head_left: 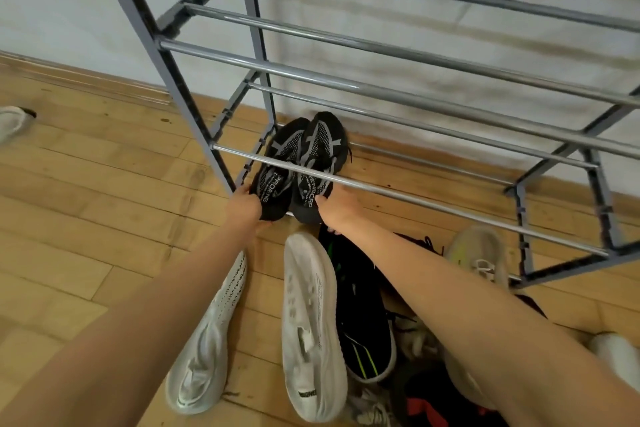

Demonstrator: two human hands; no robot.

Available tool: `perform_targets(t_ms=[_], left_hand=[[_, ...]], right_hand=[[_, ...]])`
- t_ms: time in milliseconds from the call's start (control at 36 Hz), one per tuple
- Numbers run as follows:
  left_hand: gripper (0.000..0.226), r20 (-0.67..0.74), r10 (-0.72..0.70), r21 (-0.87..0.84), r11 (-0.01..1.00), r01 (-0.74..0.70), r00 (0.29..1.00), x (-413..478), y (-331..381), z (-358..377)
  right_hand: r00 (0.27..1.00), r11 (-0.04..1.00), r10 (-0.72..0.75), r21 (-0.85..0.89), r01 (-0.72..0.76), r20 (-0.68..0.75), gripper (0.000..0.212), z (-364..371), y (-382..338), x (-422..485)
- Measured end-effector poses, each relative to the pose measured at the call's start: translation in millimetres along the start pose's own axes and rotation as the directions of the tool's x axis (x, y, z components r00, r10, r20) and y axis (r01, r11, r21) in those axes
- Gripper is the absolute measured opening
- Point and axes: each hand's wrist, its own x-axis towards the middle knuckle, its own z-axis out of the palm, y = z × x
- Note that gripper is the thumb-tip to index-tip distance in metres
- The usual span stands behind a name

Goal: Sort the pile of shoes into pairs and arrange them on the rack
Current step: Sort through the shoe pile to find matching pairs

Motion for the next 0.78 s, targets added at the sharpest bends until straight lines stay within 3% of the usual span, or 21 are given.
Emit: perform_targets(t_ms=[194, 389, 472, 500, 556, 611, 639, 722, 778], left_hand=[[0.046, 0.033, 0.005, -0.180, 0.984, 0.001, 0.999, 0, -3, 0], [0.048, 0.074, 0.009, -0.089, 0.996, -0.002, 0.997, 10, 5, -4], [0.050, -0.009, -0.020, 0.099, 0.995, 0.021, 1.000, 10, 4, 3], [0.050, -0.085, 0.030, 0.235, 0.972, -0.009, 0.996, 6, 0, 7], [0.047, -0.173, 0.272, 0.426, 0.887, -0.177, 0.947, -10, -11, 17], [0.045, -0.069, 0.521, 0.498, 0.757, -0.424, 0.851, -29, -21, 27], [0.048, 0.030, 0.572, 0.523, 0.690, -0.500, 0.820, -36, -24, 31], [0.060, 0.292, 0.494, 0.584, 0.585, -0.562, 0.819, -38, -26, 38], [0.065, 0.341, 0.460, 0.649, 0.516, -0.559, 0.820, -37, -24, 41]], right_hand=[[0.999, 0.975, 0.035, 0.218, -0.031, -0.014, 0.036, 1, -1, 8], [0.999, 0.999, -0.038, 0.019, 0.039, -0.018, 0.030, -2, 1, 10], [0.997, 0.998, -0.060, 0.011, 0.061, -0.055, 0.030, -4, 5, 16], [0.995, 0.997, -0.078, 0.003, 0.078, -0.063, 0.030, -5, 7, 15], [0.992, 0.994, -0.101, -0.044, 0.098, -0.074, 0.033, -7, 13, 14], [0.988, 0.984, -0.131, -0.135, 0.120, -0.077, 0.034, -8, 21, 13], [0.987, 0.971, -0.150, -0.197, 0.137, -0.057, 0.032, -9, 25, 11], [0.969, 0.867, -0.242, -0.440, 0.235, 0.041, 0.039, -15, 38, 5], [0.955, 0.823, -0.295, -0.503, 0.264, 0.018, 0.042, -22, 43, 1]])
